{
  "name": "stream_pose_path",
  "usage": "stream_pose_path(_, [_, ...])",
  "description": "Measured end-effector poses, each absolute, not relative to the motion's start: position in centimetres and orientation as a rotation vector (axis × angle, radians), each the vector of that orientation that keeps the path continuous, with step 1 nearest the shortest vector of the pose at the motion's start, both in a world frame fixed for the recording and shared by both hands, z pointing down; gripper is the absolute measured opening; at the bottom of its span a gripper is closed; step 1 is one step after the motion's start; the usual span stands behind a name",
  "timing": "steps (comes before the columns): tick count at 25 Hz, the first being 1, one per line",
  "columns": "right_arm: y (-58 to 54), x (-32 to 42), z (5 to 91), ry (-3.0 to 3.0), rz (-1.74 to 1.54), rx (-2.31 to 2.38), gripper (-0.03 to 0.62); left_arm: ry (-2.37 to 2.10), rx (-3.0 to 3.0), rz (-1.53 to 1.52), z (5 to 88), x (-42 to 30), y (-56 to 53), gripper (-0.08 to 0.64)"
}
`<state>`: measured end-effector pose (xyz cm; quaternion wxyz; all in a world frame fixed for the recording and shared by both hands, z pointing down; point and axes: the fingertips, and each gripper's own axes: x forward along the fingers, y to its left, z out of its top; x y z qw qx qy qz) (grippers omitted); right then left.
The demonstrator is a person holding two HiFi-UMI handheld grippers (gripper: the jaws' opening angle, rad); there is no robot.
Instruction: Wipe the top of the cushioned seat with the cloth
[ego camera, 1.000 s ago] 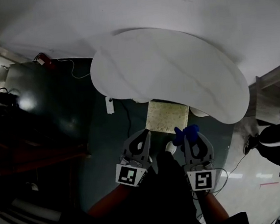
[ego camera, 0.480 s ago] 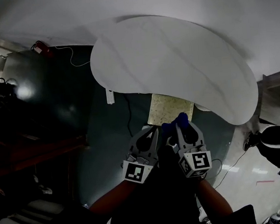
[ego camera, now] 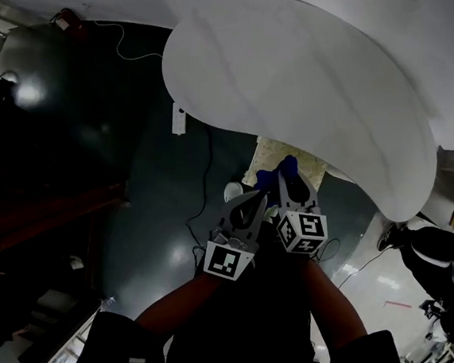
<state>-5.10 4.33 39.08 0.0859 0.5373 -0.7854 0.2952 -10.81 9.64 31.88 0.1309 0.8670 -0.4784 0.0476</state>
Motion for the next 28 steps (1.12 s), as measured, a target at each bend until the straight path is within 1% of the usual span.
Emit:
stream_pose_path(5, [1.9, -6.8, 46.2, -2.248, 0.964, 1.6, 0.124, -1.413, 2.448, 0.122, 37.0, -13.8, 6.7, 0.02])
stream_pose_path(10, [0.0, -7.0, 54.2, -2.154, 1.011, 1.588, 0.124, -1.348, 2.414, 0.084, 42.6, -15.2, 5.0, 0.02])
stream_pose_path(13, [-0.8, -7.0, 58.8, -2.101, 1.062, 1.6, 0.124, -1.317, 2.415, 0.13, 45.9, -15.7, 4.7, 0.02])
stream_pose_path(17, [-1.9, -7.3, 64.2, -2.076, 1.05, 1.544, 0.124, -1.345, 2.376, 0.178, 49.3, -16.7, 3.8, 0.02])
stream_pose_path(21, [-2.5, -7.8, 67.3, -2.064, 1.008, 1.474, 0.124, -1.347, 2.352, 0.176, 50.1, -17.4, 3.4, 0.02])
stream_pose_path(26, [-2.7, -9.1, 71.0, -2.032, 1.058, 1.425, 0.126, -1.266, 2.424, 0.179, 49.7, -17.9, 3.3, 0.021])
stream_pose_path(28, [-3.0, -9.8, 72.7, -2.032, 1.006, 1.377, 0.126, -1.254, 2.444, 0.194, 50.0, -18.4, 3.1, 0.021])
